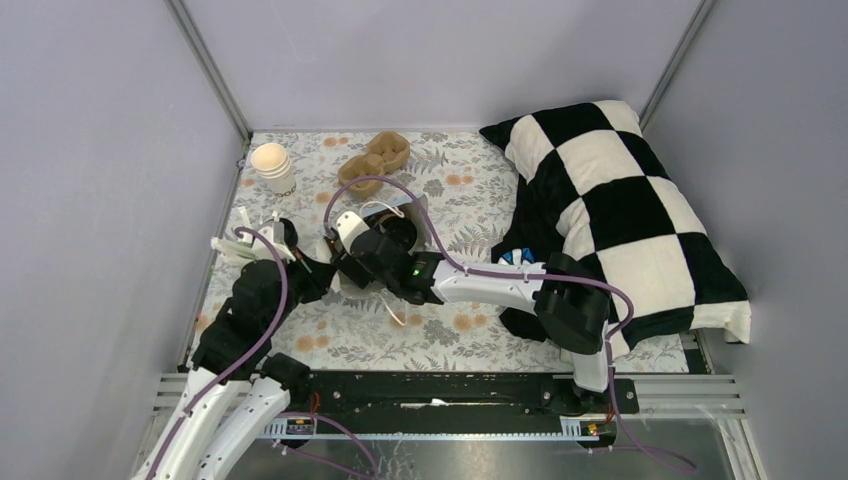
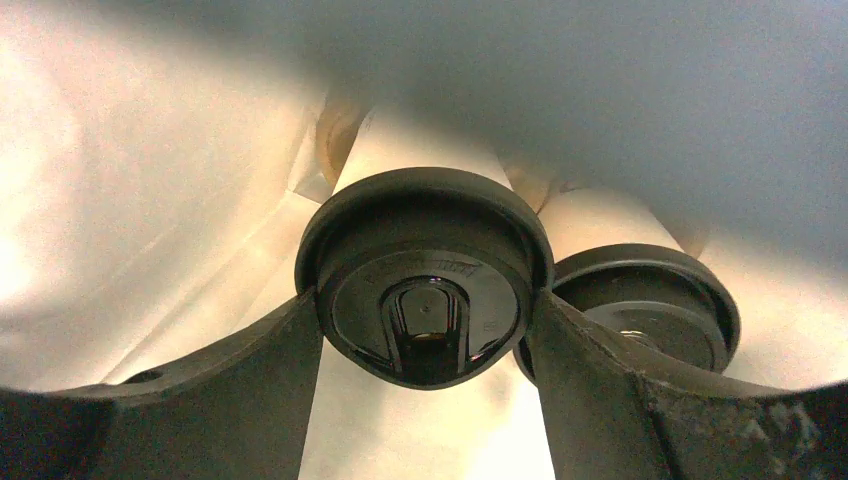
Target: Pack the takeout coffee
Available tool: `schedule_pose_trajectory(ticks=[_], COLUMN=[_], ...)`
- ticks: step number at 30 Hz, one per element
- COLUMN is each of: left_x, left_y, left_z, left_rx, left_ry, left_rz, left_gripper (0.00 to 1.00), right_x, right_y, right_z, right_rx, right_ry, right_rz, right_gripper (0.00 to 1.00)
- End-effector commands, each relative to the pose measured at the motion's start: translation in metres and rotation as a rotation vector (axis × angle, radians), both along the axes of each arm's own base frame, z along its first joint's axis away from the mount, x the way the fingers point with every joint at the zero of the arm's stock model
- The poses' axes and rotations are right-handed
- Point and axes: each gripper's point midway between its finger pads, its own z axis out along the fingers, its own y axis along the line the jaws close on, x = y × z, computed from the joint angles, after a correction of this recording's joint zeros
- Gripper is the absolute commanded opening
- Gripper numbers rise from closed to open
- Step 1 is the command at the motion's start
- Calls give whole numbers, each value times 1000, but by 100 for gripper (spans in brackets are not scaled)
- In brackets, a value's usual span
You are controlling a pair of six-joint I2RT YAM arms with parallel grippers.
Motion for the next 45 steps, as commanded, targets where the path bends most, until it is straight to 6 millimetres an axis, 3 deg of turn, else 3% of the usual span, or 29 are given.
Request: schedule_pose_trajectory(ticks=[1, 5, 9, 16, 25, 39, 45], left_x=[7, 6, 5, -4, -16, -9, -10], left_y=[-19, -39, -57, -55, -25, -25, -25], left_z=[30, 33, 32, 13, 5, 4, -2], left_rx=[-60, -81, -116, -110, -101, -69, -72], left_ry=[-106, -115, -109, -42, -16, -20, -10], left_rz=[-87, -201, -287, -296, -140, -142, -141], left_gripper=[0, 0, 0, 0, 0, 0, 0], right_x=[4, 2, -3, -13, -14, -22, -6], right_y=[-17, -32, -51, -64, -53, -21, -14], right_z=[38, 49, 45, 39, 35, 33, 35], right_rx=[2, 12, -31, -56, -76, -22, 9], right_ry=[-68, -65, -41, 4, -5, 10, -55], right_rz=[-30, -75, -103, -99, -42, 94, 38], right_gripper=[53, 52, 52, 52, 53, 54, 56])
